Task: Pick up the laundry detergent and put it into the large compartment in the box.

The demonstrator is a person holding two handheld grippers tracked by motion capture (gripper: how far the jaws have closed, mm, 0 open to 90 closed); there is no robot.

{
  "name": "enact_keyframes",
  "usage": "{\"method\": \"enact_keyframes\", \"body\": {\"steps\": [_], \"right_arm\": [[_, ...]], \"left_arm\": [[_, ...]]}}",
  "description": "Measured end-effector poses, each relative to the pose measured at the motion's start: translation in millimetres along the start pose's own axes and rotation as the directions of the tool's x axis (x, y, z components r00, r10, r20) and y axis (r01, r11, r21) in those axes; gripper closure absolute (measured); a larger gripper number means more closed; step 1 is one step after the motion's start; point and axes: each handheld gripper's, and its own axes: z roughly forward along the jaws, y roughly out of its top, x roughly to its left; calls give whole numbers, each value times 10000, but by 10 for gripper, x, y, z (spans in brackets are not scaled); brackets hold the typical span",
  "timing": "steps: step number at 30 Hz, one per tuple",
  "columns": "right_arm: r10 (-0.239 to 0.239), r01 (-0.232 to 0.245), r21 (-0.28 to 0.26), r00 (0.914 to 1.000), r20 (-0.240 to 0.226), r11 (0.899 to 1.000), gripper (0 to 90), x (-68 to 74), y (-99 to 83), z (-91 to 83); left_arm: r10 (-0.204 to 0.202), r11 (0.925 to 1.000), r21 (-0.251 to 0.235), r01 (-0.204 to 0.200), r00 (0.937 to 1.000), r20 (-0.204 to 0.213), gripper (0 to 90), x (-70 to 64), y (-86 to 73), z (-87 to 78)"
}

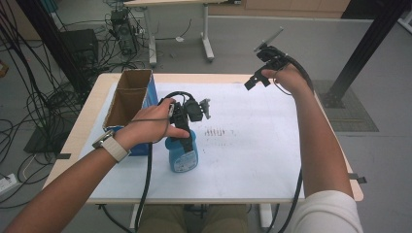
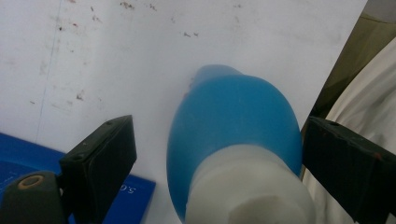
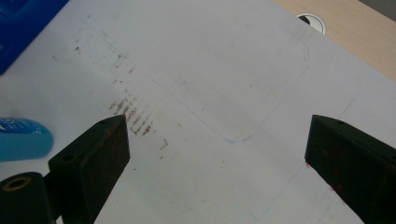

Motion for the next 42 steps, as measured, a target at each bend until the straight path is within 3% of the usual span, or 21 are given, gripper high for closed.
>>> {"method": "enact_keyframes", "body": {"steps": [24, 42], "right_arm": [[-72, 72, 43, 10000, -29, 10000, 65, 16, 24, 31], [-65, 65, -11, 10000, -19, 10000, 64, 28, 15, 12]], "left_arm": [[260, 9997, 37, -260, 9997, -9, 168, -3, 1, 154], [297, 9994, -163, -300, 9993, -221, 284, -58, -46, 163]]}}
